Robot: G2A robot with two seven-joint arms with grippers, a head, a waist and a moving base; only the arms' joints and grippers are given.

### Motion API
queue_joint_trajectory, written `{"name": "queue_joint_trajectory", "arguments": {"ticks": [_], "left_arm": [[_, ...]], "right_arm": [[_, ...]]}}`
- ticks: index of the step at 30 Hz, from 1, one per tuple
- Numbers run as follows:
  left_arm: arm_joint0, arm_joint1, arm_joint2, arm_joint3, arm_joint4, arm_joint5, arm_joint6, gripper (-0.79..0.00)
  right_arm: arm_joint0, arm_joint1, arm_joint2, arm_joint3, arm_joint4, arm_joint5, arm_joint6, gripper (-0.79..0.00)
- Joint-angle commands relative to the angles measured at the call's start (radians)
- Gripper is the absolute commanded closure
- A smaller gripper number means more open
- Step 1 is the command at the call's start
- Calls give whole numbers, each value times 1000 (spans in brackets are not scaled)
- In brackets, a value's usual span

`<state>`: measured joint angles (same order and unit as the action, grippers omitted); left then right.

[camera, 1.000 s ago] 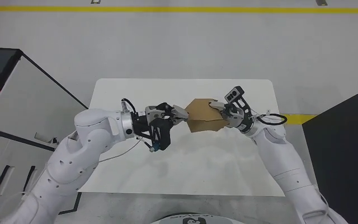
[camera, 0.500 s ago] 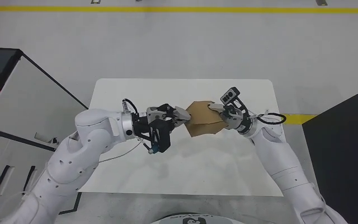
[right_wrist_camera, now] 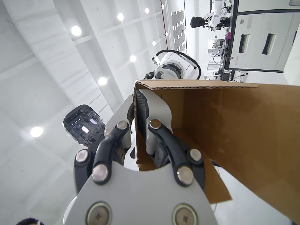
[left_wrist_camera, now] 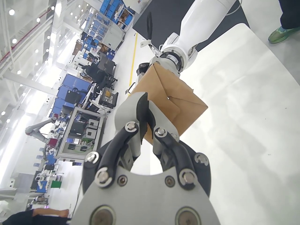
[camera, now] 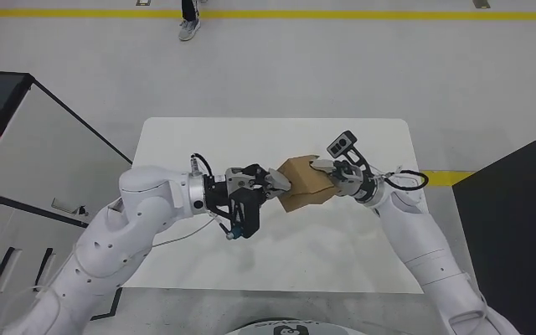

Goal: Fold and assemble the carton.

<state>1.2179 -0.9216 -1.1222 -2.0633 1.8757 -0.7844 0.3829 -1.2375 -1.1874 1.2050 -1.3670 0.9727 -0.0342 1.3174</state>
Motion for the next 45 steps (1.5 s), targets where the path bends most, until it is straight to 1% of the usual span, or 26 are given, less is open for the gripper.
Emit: {"name": "queue_joint_trajectory", "arguments": {"ticks": [1,7,17,31,45], "left_arm": [[-1,1,3,2,6,-5,4,0],[2,4,-1,0,19,-6,3,0],[11,7,6,-10,35,-16,6,0],[8,9,14,-5,40,-16,-7,0],[-18,8,41,8,51,-30,8,0]], "right_arm": [[-2,1,1,-2,-7,0,-3,0],[-12,4,11,-9,-31,-2,-34,0],[-28,7,20,-41,-45,23,-83,0],[-29,12,21,-60,-80,27,-76,0],[-20,12,16,-57,-80,31,-82,0]]}}
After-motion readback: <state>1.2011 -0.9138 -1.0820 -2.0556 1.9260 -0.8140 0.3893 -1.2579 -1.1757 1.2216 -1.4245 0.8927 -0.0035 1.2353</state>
